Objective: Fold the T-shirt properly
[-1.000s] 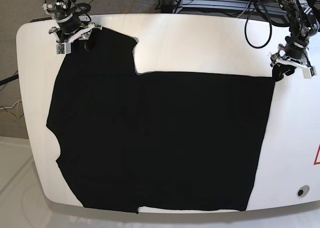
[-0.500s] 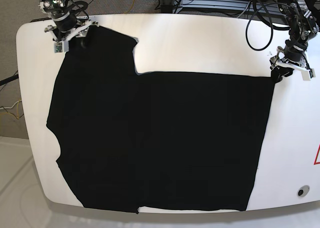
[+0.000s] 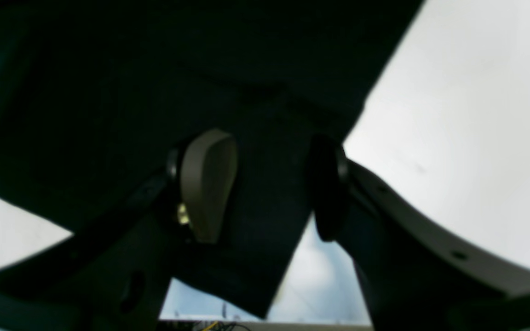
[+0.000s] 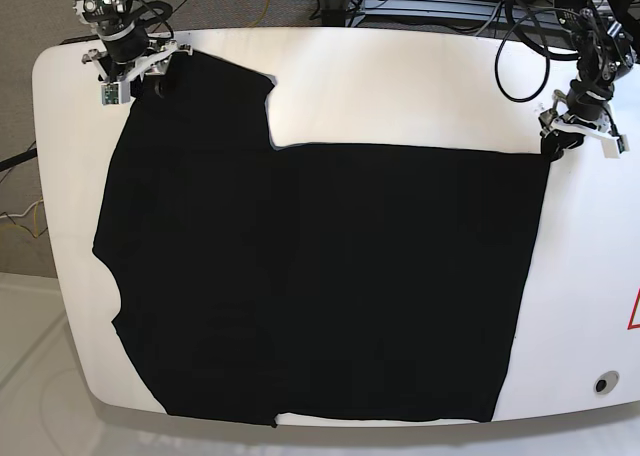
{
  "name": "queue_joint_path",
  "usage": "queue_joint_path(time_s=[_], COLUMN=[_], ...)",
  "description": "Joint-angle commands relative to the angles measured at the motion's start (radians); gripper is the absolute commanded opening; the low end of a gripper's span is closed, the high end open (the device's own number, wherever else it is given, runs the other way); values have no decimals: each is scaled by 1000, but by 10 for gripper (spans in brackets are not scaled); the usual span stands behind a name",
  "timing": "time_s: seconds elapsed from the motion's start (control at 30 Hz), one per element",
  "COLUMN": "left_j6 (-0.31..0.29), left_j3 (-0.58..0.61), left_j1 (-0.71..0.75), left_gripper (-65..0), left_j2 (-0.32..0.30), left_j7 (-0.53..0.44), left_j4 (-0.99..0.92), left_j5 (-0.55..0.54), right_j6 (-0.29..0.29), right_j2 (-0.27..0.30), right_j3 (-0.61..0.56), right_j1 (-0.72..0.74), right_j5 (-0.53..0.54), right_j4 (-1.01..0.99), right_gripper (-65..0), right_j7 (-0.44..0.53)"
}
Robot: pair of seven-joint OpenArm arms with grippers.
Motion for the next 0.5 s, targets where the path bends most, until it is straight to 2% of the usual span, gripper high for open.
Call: queue_joint_path(time_s=[0.0,0.47], left_j6=[-8,-6], left_j3=[-4,-3], left_j1=[-4,-7], left_gripper=[-336,-341], left_j2=[-13,-8], left_j7=[-9,-10], left_j4=[9,14], left_j5=[-13,-7], right_j6=[-1,4], right_j2=[11,11], right_j3=[15,19], right_j1=[-5,22], right_j5=[9,9], right_j4=[19,-22], right_gripper=[-356,-350], right_j7=[28,25])
